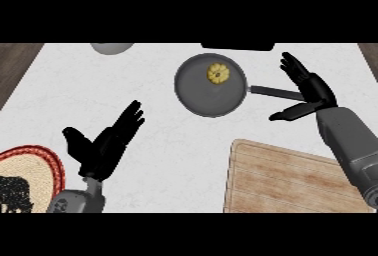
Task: Pick the squash from the cutting board and place it in the pan
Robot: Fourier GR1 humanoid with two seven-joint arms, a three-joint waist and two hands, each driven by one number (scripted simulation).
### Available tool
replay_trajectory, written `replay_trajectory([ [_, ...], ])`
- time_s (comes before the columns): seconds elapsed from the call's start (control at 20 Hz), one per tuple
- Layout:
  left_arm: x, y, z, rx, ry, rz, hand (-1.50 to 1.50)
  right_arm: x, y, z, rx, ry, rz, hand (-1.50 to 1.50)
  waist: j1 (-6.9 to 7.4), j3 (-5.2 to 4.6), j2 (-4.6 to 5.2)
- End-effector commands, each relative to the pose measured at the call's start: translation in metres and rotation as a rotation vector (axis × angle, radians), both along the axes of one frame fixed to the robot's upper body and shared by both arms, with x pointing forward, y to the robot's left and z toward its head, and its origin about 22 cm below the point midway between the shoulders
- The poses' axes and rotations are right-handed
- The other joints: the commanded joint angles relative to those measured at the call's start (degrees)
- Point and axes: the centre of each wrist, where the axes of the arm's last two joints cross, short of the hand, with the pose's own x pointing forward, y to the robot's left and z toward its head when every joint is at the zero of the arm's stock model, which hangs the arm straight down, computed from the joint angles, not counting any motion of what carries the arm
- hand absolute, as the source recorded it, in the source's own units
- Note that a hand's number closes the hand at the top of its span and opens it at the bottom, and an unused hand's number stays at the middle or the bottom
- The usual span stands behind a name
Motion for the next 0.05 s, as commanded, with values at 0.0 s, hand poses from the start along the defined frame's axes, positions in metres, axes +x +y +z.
replay_trajectory([
  [0.0, 0.0051, -0.0019, -0.0057, -0.011, -0.006, 0.014, 0.0, -0.0027, -0.0084, 0.0, -0.003, -0.01, 0.039, -1.5, -0.61, -0.03, -0.19],
])
